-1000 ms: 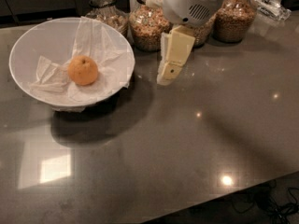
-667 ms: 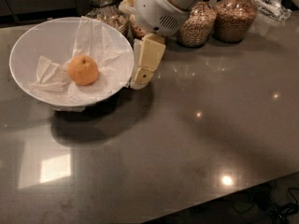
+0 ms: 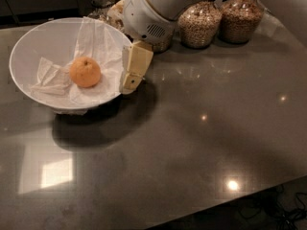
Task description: Pick orange from white bowl
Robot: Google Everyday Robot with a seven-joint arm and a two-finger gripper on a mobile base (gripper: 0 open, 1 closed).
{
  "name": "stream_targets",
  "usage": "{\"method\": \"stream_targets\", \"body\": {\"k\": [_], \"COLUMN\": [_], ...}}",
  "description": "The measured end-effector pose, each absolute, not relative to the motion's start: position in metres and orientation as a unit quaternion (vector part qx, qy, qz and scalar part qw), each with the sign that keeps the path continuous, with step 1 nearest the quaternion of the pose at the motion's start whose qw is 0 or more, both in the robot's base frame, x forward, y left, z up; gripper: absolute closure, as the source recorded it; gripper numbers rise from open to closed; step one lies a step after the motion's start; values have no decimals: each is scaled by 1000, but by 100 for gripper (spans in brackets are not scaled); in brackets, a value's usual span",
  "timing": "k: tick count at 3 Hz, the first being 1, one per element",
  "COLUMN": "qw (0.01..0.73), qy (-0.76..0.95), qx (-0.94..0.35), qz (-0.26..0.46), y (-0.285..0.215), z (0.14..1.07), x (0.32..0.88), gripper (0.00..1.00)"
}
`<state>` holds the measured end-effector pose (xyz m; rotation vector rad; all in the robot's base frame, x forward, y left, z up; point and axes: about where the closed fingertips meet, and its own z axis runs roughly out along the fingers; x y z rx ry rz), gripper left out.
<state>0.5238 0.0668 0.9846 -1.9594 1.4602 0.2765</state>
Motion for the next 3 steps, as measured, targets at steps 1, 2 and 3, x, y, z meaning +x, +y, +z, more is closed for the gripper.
{"method": "stream_targets", "body": {"k": [1, 2, 3], "qw": [336, 337, 334], "qy": [546, 533, 527], "qx": [-760, -769, -773], "qz": [102, 107, 113], "y": [84, 103, 116], "z": [978, 970, 965], "x": [544, 566, 585], "gripper": [0, 0, 0]}}
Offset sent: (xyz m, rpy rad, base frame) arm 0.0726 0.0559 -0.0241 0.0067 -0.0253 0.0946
